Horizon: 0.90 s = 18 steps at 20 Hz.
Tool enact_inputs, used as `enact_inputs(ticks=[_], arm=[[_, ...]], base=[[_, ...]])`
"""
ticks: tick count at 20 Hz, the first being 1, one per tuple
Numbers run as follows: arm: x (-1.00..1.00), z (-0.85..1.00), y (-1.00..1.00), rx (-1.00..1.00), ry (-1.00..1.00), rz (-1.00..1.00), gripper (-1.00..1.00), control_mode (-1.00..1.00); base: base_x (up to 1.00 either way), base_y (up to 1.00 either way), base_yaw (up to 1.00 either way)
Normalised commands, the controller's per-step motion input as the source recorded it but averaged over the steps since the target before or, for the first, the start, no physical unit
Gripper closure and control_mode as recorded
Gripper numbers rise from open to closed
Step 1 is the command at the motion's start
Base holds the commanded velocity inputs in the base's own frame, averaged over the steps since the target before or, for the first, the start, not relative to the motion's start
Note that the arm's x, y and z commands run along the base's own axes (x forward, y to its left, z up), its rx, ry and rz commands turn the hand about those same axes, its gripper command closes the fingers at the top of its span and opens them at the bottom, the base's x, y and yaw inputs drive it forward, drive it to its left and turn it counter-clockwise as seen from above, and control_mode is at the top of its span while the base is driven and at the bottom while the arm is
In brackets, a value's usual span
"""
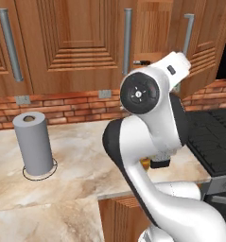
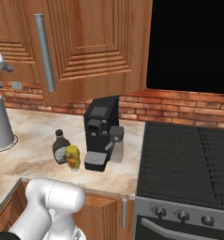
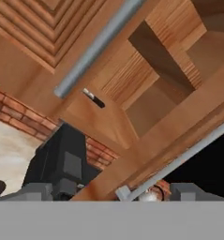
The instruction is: Pick the pan from the cabinet and place it on the stove. Then turn on the stove burner for the pan.
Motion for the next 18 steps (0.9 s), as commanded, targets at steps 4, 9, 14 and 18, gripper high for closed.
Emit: enact_inputs(ticks=[4, 9, 14, 18], arm=[[0.42, -0.26, 0.0, -0.18, 0.12, -0.12, -1.0, -1.0], [0.29, -0.32, -0.01, -0.17, 0.09, -0.11, -1.0, -1.0], [0.26, -0.23, -0.13, -0.11, 0.09, -0.07, -1.0, -1.0], [0.33, -0.2, -0.03, -0.1, 0.1, -0.03, -1.0, -1.0]], base=[[0.0, 0.0, 0.0], [0.0, 0.0, 0.0], [0.0, 0.0, 0.0], [0.0, 0.0, 0.0]])
